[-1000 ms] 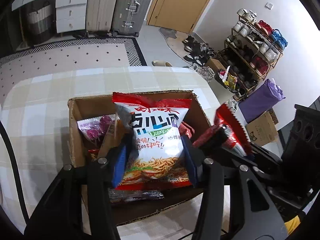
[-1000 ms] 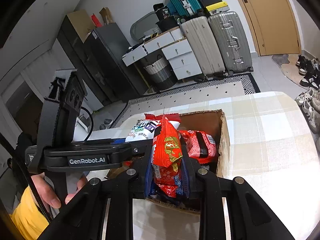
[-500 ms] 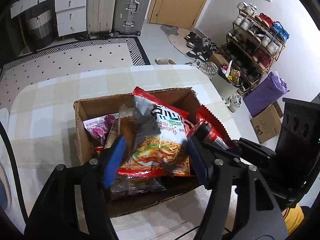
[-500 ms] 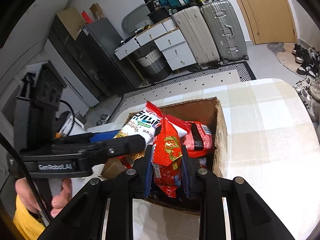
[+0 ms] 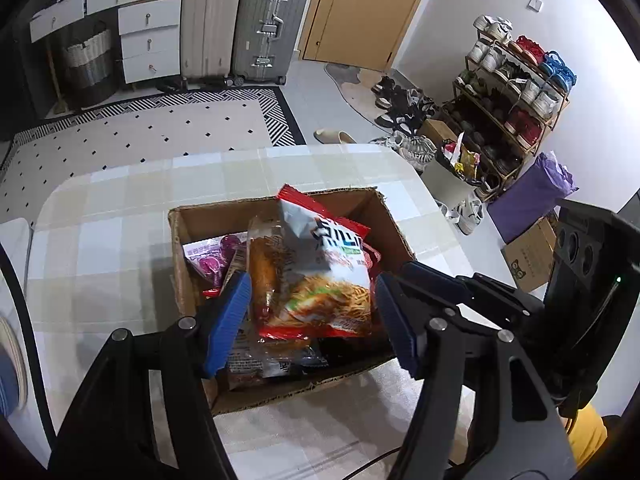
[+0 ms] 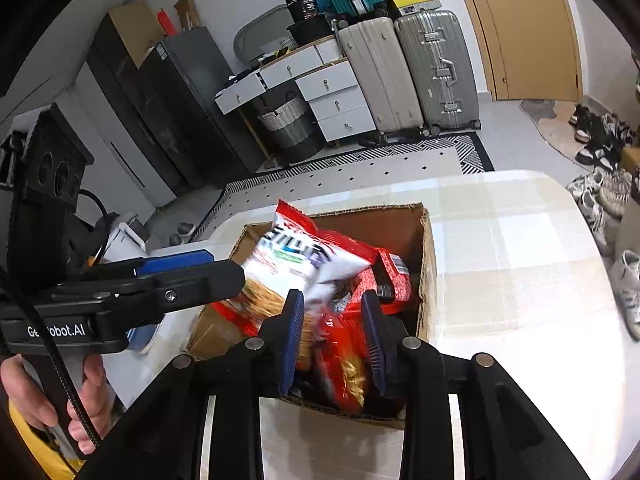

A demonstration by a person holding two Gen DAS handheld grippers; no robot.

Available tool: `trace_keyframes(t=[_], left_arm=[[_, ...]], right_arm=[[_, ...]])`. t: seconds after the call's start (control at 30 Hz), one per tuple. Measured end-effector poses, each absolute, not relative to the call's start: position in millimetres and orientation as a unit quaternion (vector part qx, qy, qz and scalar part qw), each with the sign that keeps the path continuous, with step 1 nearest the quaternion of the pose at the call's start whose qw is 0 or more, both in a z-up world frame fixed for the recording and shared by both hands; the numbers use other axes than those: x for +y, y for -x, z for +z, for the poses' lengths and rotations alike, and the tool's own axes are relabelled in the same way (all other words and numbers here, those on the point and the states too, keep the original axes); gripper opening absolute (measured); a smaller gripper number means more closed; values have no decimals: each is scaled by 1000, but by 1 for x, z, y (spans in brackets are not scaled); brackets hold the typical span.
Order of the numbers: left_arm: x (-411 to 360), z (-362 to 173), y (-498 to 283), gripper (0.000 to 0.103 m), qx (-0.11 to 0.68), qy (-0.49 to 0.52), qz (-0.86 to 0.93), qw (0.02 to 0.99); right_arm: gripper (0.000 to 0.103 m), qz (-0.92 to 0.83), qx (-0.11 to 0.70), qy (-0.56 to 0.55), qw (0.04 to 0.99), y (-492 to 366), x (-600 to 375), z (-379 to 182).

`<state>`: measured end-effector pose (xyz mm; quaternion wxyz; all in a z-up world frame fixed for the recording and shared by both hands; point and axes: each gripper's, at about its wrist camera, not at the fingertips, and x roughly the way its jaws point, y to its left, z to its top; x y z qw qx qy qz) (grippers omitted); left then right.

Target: Organize snacks

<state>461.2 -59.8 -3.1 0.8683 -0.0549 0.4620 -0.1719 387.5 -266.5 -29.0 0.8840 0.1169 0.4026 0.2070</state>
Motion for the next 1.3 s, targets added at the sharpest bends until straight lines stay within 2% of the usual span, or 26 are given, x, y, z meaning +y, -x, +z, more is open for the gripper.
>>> trace_keyframes(t=[0.2, 0.77, 0.83, 0.9, 0.93, 1.0, 1.17, 1.3], left_arm=[[-57, 15, -449, 62, 452, 58, -168, 874], [-44, 73, -350, 63, 389, 53, -150, 907], [-42, 84, -330, 65, 376, 54, -150, 913], [-41, 96, -311, 75, 366, 58, -148, 917], [-40, 102, -305, 76, 360, 61, -147, 919], [-35, 114, -283, 77, 346, 70, -150, 923], [-25, 140, -230, 79, 315, 75, -138, 936], [-20, 159, -186, 81, 288, 75, -128, 946]], right_arm=[[36, 196, 387, -116, 893, -381, -271, -19], [37, 220, 321, -100, 916, -300, -268, 40], [37, 225, 309, -98, 919, -287, -267, 51], [38, 232, 298, -95, 921, -272, -265, 63], [38, 235, 291, -92, 923, -263, -265, 69], [48, 240, 278, -88, 926, -246, -265, 79], [50, 254, 236, -71, 935, -198, -261, 107], [63, 261, 210, -70, 939, -164, -262, 121]])
